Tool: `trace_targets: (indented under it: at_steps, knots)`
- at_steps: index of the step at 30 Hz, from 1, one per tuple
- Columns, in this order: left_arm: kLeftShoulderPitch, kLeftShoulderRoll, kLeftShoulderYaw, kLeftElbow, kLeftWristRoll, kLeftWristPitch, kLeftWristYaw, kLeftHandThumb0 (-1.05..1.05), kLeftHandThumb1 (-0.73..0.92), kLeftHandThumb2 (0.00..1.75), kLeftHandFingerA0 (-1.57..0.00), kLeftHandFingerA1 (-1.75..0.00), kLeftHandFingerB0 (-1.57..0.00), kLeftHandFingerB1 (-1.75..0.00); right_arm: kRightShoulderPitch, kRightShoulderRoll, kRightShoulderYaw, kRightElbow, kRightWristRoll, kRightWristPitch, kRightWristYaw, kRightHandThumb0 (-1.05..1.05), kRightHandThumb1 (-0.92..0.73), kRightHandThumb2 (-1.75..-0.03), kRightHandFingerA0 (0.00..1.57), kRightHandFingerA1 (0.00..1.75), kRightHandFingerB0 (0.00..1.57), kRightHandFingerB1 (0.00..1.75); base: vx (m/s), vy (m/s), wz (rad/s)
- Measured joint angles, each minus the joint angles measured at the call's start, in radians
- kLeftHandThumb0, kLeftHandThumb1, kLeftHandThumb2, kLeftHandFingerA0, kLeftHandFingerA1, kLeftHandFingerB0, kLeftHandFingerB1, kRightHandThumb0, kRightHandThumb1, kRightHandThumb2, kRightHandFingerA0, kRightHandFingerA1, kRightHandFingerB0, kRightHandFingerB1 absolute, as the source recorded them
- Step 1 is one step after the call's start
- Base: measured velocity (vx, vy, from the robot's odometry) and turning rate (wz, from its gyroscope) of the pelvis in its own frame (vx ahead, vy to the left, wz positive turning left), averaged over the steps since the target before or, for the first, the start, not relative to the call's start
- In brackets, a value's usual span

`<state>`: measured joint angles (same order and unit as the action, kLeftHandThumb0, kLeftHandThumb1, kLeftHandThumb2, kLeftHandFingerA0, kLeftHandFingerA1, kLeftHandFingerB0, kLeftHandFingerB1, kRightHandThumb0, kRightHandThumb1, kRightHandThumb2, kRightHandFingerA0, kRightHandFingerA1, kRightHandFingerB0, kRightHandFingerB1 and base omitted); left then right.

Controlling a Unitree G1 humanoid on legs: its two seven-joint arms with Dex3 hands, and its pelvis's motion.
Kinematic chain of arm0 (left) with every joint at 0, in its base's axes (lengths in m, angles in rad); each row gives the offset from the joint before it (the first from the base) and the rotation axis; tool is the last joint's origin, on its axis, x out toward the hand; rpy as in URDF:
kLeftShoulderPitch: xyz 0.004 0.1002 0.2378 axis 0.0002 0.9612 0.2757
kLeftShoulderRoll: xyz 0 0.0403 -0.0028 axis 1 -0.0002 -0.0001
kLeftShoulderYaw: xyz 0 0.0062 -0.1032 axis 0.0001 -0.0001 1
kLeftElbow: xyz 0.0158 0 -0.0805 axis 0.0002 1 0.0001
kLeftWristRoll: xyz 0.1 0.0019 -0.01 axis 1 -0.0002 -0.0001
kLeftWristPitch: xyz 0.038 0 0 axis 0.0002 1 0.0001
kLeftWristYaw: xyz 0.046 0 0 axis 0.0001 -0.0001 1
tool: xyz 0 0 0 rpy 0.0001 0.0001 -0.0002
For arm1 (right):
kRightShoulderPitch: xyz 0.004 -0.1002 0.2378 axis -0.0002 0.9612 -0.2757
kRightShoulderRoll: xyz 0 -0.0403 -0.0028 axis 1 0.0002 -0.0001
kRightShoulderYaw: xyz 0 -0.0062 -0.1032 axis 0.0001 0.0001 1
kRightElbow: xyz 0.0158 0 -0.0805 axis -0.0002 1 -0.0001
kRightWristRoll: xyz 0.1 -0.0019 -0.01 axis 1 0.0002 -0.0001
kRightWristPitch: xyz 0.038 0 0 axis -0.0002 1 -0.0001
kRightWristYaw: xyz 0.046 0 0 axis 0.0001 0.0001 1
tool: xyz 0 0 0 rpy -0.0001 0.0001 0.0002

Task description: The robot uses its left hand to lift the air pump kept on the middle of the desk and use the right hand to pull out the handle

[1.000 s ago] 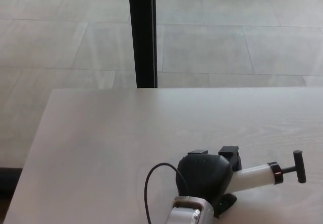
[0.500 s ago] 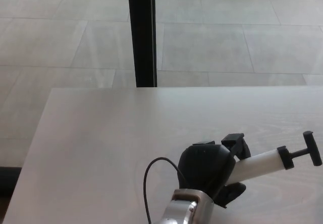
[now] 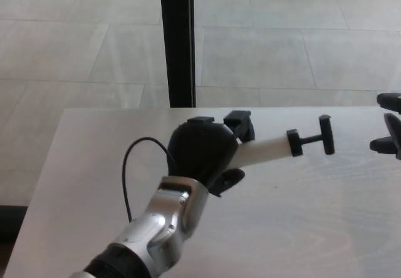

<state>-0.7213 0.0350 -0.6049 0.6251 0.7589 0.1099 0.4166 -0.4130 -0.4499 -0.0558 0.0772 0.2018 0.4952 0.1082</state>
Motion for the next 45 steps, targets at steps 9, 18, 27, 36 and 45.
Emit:
trace_targets:
  at_steps: [9,18,27,36,45]
  knots:
    - [-0.004,0.080,0.025,-0.009,0.006,-0.048,0.000,-0.15,0.54,0.97,-0.80,-1.75,-0.73,-1.58,-0.006,-0.003,0.045,-0.011,-0.018,0.041,0.058,-0.46,-0.61,-0.59,0.53,0.85,0.20,0.30,0.00,0.000,0.00]
    - [-0.004,0.076,0.027,-0.053,0.016,-0.047,-0.014,-0.16,0.59,0.86,-0.81,-1.66,-0.72,-1.38,-0.046,-0.011,0.105,-0.008,-0.039,0.044,0.136,-0.49,-0.42,-0.77,0.53,0.67,0.29,0.46,0.00,0.000,0.00]
    - [-0.004,0.041,0.022,-0.049,0.032,-0.047,-0.014,-0.21,0.57,0.85,-0.83,-1.63,-0.70,-1.37,-0.101,0.026,0.159,0.019,-0.074,0.045,0.156,-0.38,-0.50,-0.55,0.68,0.98,0.40,0.37,0.00,0.000,0.00]
    - [-0.004,0.029,0.023,-0.037,0.046,-0.047,-0.014,-0.24,0.60,0.85,-0.84,-1.61,-0.80,-1.27,-0.121,0.073,0.174,0.028,-0.116,0.059,0.139,-0.29,-0.61,-0.58,0.91,0.99,0.55,0.50,0.00,0.000,0.00]
    - [-0.004,0.020,0.020,-0.035,0.060,-0.047,-0.011,-0.23,0.57,0.92,-0.89,-1.47,-0.84,-1.02,-0.117,0.123,0.154,0.053,-0.168,0.015,0.079,-0.17,-0.70,-0.75,0.91,1.44,0.80,0.69,0.00,0.000,0.00]
